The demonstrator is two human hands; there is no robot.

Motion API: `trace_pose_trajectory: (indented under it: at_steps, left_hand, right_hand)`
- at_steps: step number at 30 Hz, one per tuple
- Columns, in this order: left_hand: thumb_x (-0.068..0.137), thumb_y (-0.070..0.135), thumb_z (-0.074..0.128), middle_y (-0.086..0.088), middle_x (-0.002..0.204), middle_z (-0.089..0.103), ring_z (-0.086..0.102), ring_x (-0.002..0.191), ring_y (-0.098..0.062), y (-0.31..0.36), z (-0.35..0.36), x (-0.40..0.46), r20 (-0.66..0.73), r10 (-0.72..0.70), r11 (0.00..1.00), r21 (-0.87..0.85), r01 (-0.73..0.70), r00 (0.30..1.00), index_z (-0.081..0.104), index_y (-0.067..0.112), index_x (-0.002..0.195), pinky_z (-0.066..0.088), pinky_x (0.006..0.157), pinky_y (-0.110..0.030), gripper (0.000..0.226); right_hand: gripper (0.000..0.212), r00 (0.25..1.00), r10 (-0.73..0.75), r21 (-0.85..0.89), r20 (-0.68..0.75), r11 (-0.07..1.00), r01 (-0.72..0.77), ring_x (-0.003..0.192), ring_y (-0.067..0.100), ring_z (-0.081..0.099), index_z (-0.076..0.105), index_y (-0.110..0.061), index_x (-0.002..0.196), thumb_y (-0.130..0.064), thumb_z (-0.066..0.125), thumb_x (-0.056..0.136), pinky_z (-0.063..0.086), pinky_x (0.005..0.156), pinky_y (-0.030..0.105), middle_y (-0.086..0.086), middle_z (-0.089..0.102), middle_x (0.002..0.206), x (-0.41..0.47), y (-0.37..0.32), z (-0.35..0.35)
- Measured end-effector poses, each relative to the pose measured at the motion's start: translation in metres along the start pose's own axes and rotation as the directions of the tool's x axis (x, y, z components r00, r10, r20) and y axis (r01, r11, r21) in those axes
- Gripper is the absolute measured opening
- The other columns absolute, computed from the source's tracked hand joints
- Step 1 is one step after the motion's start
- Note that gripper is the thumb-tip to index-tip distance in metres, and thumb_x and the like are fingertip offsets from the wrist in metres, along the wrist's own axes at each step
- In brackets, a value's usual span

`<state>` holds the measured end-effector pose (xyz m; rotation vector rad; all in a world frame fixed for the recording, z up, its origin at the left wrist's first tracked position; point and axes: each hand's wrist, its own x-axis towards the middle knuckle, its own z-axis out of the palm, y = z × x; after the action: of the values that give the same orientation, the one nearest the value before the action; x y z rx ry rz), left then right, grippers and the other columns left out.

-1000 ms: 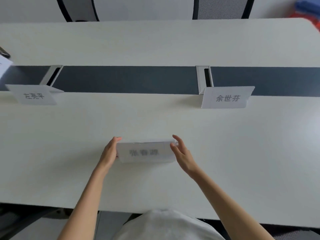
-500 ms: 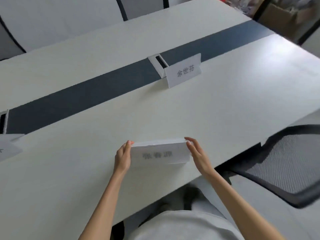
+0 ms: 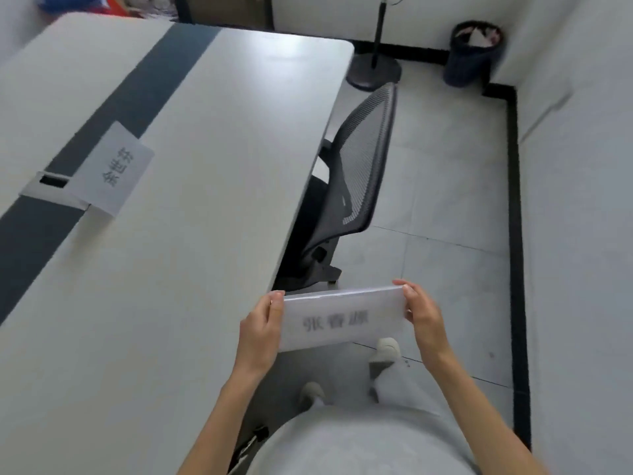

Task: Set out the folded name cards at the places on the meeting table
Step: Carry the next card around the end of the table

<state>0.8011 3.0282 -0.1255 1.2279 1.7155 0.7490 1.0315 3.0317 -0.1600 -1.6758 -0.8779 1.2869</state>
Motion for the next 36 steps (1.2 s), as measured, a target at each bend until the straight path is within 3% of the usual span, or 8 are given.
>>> trace_pose_trajectory:
  at_steps: [5,8,11,15,18,22,27,36]
  left_hand:
    - [0.093,0.035,0.039,-0.002,0.079,0.063,0.052,0.073,-0.012,0.069,0.092,0.038,0.22,0.161,0.983,0.045,-0.175,0.962,0.054,0.038,0.08,0.039,0.063,-0.014,0.021]
    - [0.082,0.056,0.037,-0.021,0.088,0.066,0.057,0.075,-0.023,0.106,0.154,0.065,0.276,0.209,0.975,0.013,-0.221,0.938,0.062,0.026,0.087,0.046,0.072,-0.03,0.04]
    - [0.072,0.066,0.034,-0.013,0.084,0.069,0.063,0.082,-0.026,0.146,0.206,0.088,0.276,0.213,0.975,0.006,-0.223,0.937,0.065,0.017,0.097,0.049,0.079,-0.047,0.063]
    - [0.076,0.065,0.041,-0.024,0.078,0.066,0.061,0.071,-0.035,0.192,0.256,0.124,0.26,0.241,0.967,0.014,-0.253,0.935,0.066,0.014,0.089,0.048,0.073,-0.054,0.059]
    - [0.078,0.064,0.044,-0.019,0.076,0.069,0.061,0.071,-0.036,0.222,0.28,0.159,0.219,0.247,0.966,0.02,-0.257,0.944,0.068,0.013,0.09,0.051,0.072,-0.055,0.058]
    - [0.071,0.07,0.039,-0.024,0.074,0.067,0.055,0.06,-0.036,0.255,0.306,0.223,0.184,0.233,0.971,0.004,-0.238,0.955,0.067,0.017,0.083,0.05,0.068,-0.053,0.061]
    - [0.065,0.082,0.036,-0.033,0.078,0.063,0.06,0.072,-0.046,0.298,0.333,0.339,0.167,0.217,0.976,-0.025,-0.215,0.962,0.065,0.015,0.079,0.05,0.071,-0.057,0.074]
    - [0.066,0.078,0.038,-0.023,0.076,0.068,0.062,0.073,-0.043,0.395,0.341,0.533,0.051,0.187,0.982,-0.045,-0.185,0.981,0.064,0.015,0.082,0.051,0.069,-0.057,0.07]
  right_hand:
    - [0.039,0.973,0.033,0.097,-0.227,0.995,-0.011,0.084,0.015,0.053,0.064,-0.024,0.097,-0.046,0.04,0.076,0.044,0.083,0.033,-0.001,0.06,0.087,0.02,-0.002,-0.104]
    - [0.035,0.96,0.057,0.134,-0.273,0.991,-0.02,0.084,0.013,0.055,0.063,-0.026,0.095,-0.047,0.041,0.077,0.044,0.077,0.027,-0.003,0.062,0.09,0.046,-0.011,-0.168]
    - [0.037,0.947,0.026,0.082,-0.321,0.997,0.001,0.081,0.009,0.058,0.065,-0.02,0.097,-0.045,0.044,0.081,0.045,0.076,0.027,-0.006,0.065,0.088,0.074,-0.025,-0.224]
    - [0.03,0.94,0.017,0.048,-0.34,0.999,0.0,0.059,0.001,0.052,0.063,-0.022,0.071,-0.031,0.045,0.092,0.042,0.066,0.027,-0.015,0.06,0.057,0.118,-0.047,-0.275]
    - [0.036,0.941,0.021,0.053,-0.337,0.999,-0.004,0.062,0.012,0.044,0.058,-0.019,0.061,-0.039,0.048,0.089,0.036,0.065,0.035,-0.009,0.05,0.056,0.165,-0.064,-0.295]
    - [0.045,0.956,0.016,0.058,-0.292,0.998,0.002,0.067,0.021,0.044,0.059,-0.006,0.073,-0.048,0.047,0.082,0.036,0.068,0.039,0.007,0.05,0.068,0.25,-0.089,-0.308]
    - [0.034,0.962,-0.019,0.047,-0.271,0.998,0.033,0.068,0.019,0.048,0.065,-0.008,0.078,-0.032,0.046,0.091,0.039,0.067,0.037,0.004,0.056,0.068,0.376,-0.141,-0.313]
    - [0.03,0.979,-0.089,-0.041,-0.182,0.996,0.083,0.079,0.018,0.056,0.066,-0.016,0.096,-0.035,0.042,0.093,0.045,0.069,0.03,0.001,0.065,0.085,0.597,-0.253,-0.295]
